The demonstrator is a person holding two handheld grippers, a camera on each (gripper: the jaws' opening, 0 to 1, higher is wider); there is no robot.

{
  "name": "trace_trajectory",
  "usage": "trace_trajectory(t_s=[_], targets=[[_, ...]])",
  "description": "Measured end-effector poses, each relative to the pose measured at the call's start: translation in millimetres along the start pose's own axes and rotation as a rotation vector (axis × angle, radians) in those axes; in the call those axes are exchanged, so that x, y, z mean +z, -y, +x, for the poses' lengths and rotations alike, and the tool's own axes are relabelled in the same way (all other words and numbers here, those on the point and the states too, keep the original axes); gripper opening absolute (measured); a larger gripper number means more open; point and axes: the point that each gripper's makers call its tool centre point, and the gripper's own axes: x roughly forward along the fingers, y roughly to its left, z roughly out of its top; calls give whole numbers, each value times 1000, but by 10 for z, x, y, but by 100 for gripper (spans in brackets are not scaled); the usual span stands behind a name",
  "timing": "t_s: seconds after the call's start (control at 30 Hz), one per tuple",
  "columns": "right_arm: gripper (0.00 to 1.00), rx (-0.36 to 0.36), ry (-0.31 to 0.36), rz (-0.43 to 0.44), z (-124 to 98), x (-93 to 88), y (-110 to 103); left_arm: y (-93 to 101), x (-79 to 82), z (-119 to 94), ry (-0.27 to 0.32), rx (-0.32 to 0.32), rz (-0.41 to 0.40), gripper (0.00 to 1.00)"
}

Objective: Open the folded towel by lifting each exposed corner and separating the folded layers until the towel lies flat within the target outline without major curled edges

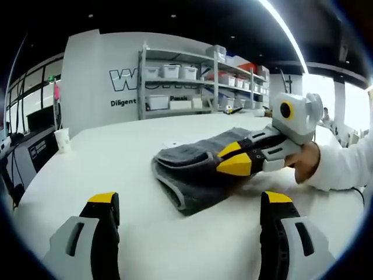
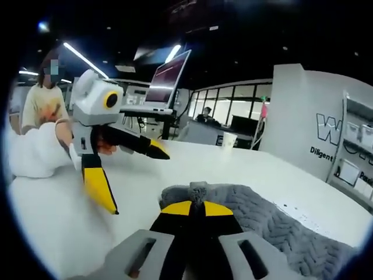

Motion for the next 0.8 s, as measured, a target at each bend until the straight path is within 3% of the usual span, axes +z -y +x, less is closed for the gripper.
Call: trace_trajectory(t_s=[0.23,0.8], targets=[[0,-82,-4,-47,-158,-58,243,-32,-12,37,-2,-10,-5,99],[0,-216,-6,-64,-598,-192,687,-112,-24,62,-15,-6,3,99]])
